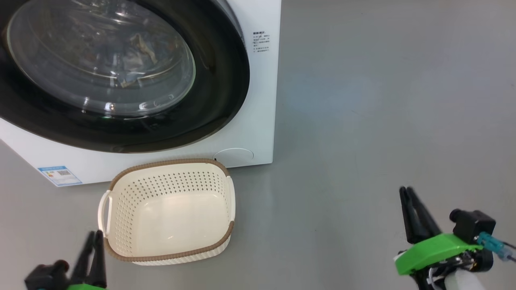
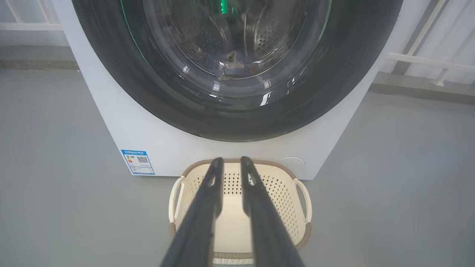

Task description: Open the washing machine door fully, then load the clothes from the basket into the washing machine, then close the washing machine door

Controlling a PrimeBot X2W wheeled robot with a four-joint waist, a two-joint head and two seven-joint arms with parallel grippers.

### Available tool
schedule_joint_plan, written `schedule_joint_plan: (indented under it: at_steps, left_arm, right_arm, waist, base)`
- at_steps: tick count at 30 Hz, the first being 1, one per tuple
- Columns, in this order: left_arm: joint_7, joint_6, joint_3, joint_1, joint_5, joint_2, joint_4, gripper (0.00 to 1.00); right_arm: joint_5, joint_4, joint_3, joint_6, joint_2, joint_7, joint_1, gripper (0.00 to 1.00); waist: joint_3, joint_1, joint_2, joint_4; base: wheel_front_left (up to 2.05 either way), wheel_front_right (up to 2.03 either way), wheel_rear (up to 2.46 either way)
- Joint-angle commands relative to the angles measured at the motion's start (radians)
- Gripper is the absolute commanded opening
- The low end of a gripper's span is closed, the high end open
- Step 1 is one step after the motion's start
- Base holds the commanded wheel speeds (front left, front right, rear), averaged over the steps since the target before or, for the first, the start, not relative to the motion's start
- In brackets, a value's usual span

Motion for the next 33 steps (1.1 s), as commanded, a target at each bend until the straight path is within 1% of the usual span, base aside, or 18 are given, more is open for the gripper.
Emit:
schedule_joint_plan:
  at_steps: [1, 4, 8, 13, 33]
  left_arm:
    - [0.0, 0.0, -0.005, 0.001, 0.0, -0.014, 0.016, 0.0]
    - [0.008, 0.0, -0.003, 0.0, -0.028, -0.019, 0.017, 0.0]
    - [0.021, 0.0, -0.001, -0.001, -0.07, -0.022, 0.014, 0.0]
    - [0.035, 0.0, 0.003, -0.004, -0.122, -0.025, 0.013, 0.0]
    - [0.09, 0.0, 0.016, -0.016, -0.32, -0.037, 0.003, 0.0]
  right_arm:
    - [0.0, 0.017, 0.0, 0.0, 0.005, 0.001, 0.006, 0.0]
    - [0.026, 0.017, -0.002, 0.0, 0.007, 0.01, 0.01, 0.0]
    - [0.066, 0.01, -0.005, 0.0, 0.008, 0.022, 0.014, 0.0]
    - [0.116, 0.004, -0.007, 0.0, 0.01, 0.036, 0.018, 0.0]
    - [0.304, -0.022, -0.018, 0.0, 0.015, 0.092, 0.029, 0.0]
  waist:
    - [0.0, 0.0, -0.0001, 0.0]
    - [-0.002, 0.0002, 0.0, 0.001]
    - [-0.008, 0.0023, 0.0, 0.002]
    - [-0.01, 0.0002, 0.0, 0.004]
    - [-0.026, 0.0001, 0.0, 0.01]
  base:
    - [0.0, 0.0, 0.0]
    - [0.0, 0.0, 0.0]
    - [0.0, 0.0, 0.0]
    - [0.0, 0.0, 0.0]
    - [0.0, 0.0, 0.0]
